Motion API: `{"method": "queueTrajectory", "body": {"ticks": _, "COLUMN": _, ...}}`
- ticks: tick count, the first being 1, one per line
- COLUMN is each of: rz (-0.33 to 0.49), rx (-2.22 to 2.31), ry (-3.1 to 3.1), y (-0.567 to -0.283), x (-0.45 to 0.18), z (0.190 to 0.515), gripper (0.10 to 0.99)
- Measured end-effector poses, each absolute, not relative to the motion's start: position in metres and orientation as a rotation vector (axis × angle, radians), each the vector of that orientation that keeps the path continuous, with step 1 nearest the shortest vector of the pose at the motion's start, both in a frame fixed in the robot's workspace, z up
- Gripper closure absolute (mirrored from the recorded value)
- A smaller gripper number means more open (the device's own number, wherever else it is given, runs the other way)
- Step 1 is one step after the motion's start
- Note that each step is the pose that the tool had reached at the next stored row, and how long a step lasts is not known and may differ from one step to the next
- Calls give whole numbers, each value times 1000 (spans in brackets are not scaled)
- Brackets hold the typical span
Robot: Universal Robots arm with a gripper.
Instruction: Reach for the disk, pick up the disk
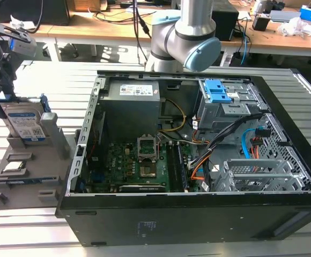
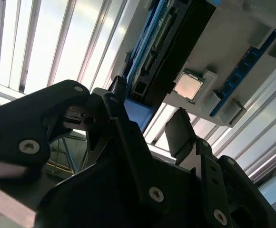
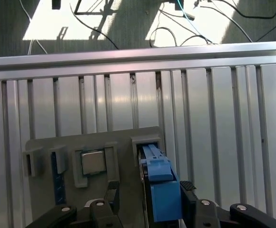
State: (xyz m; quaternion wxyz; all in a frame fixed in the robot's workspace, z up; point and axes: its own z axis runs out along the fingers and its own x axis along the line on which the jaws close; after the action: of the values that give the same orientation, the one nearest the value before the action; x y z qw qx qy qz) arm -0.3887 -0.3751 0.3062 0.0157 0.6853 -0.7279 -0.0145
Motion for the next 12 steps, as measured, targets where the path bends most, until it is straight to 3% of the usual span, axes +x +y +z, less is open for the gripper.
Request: {"method": "queueTrajectory", "body": {"ticks": 12, "rz": -46, "rx": 2131, "ry": -2264, "y": -375, "x": -387, "z": 292, "gripper": 486}}
